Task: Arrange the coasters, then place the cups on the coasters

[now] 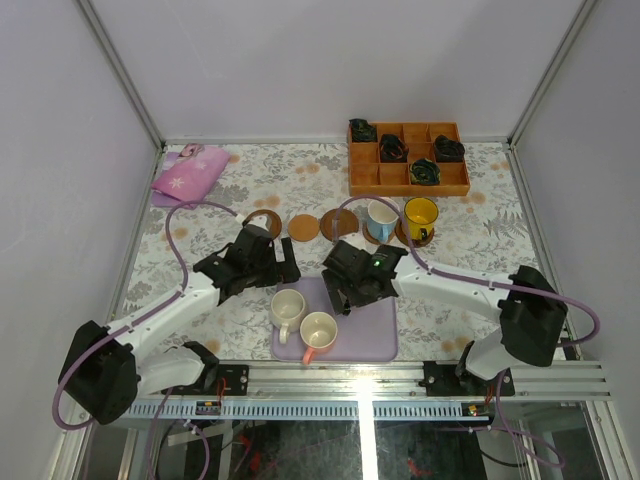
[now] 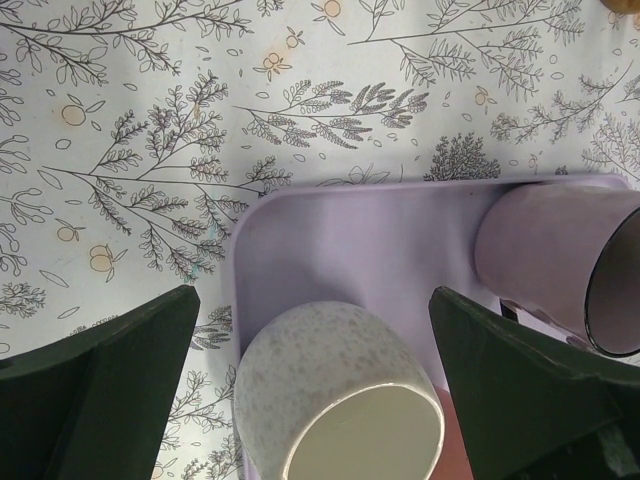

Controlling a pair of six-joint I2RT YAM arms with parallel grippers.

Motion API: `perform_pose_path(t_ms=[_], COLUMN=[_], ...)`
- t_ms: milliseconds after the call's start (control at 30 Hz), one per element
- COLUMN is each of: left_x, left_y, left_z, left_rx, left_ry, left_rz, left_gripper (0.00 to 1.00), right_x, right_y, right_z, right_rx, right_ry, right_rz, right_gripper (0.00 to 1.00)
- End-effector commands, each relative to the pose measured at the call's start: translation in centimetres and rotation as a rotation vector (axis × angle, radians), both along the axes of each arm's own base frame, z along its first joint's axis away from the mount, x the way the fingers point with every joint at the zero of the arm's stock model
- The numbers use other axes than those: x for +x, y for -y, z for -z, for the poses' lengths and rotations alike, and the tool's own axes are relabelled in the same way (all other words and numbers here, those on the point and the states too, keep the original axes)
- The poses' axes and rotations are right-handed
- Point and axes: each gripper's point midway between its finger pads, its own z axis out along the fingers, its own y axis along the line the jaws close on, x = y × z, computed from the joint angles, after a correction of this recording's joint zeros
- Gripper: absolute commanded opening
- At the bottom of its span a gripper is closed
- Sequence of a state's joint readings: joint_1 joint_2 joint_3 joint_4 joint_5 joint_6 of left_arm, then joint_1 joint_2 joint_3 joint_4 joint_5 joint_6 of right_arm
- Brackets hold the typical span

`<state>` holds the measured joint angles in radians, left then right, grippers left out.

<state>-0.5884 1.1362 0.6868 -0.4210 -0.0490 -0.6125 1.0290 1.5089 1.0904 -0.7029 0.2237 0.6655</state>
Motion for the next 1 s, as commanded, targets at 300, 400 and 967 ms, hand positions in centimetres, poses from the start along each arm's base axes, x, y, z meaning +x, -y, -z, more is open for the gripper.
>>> perform_pose_path(t_ms=[300, 400, 967], left_x=[0.3, 0.4, 0.3], left_y=[0.8, 0.8, 0.5], left_z=[0.4, 0.4, 0.8], left_rx=[-0.002, 0.001, 0.009], left_ry=[0.001, 0.003, -0.002], left_rz=[0.042, 0.043, 0.034], left_gripper=[1.00, 1.00, 1.00], right_x=[-0.7, -0.7, -0.6], right_y=[3.0, 3.0, 1.8], right_z=[1.3, 1.2, 1.6], right_rx=[-0.130, -0.140, -0.129], right_ry=[0.031, 0.025, -0.001], right_rz=[0.105, 0.095, 0.073], right_gripper=[0.94, 0.81, 0.00])
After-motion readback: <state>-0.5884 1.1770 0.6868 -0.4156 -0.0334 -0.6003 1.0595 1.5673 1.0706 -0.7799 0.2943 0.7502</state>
